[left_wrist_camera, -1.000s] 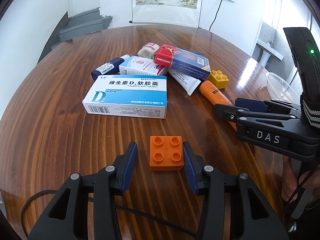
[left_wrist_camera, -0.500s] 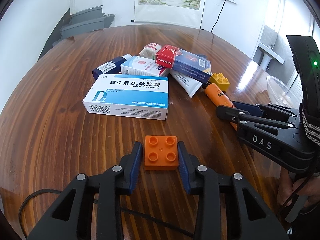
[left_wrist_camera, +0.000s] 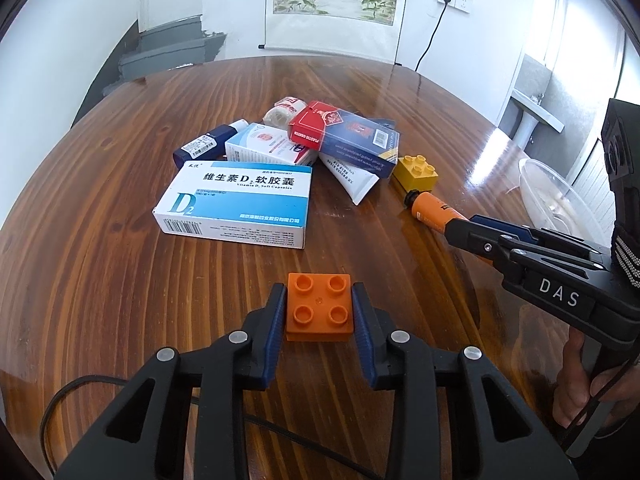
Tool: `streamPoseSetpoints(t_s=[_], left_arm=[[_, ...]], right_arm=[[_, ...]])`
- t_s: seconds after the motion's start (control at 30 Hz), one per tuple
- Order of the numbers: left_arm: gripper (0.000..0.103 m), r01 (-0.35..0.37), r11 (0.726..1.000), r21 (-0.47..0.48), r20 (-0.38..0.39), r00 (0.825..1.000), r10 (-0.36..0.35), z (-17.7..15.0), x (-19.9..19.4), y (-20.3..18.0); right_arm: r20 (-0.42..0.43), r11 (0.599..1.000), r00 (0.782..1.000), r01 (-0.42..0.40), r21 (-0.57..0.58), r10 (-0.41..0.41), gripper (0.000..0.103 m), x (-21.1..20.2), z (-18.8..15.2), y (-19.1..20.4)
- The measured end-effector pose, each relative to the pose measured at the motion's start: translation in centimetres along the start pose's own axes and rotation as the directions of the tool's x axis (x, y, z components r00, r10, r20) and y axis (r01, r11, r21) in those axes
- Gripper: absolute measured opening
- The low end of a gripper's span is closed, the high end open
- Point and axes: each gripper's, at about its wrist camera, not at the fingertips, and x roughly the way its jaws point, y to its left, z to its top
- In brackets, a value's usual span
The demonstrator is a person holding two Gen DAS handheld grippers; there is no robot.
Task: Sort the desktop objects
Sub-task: 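Close right gripper on the orange hand-cream tube and lift it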
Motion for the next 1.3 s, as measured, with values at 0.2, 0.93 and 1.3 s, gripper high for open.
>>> streamPoseSetpoints(t_s=[0.2,0.93,1.3], left_arm=[[0.035,0.004,1.0,0.031,0.011,1.0,-0.004,0.5,-0.5,-1.9],[0.035,0.013,0.999,0.048,0.015,1.0,-0.013,0.7,-0.7,-4.3],[0.035,0.017,1.0,0.024,0.01,1.0,-0.017,0.3,-0.5,-2.8]], right_arm=[[0.042,0.999,0.999,-0.011,0.035,0.01,0.032,-1.4,0.0,-1.3],[-0.011,0.998,0.999,-0.036,0.052,0.037,0.041,-1.1,-0.6,-3.6],[-0.056,0.999,0.998,-0.042,-0.013,0.042,0.041,0.5,-0.7,-1.0]])
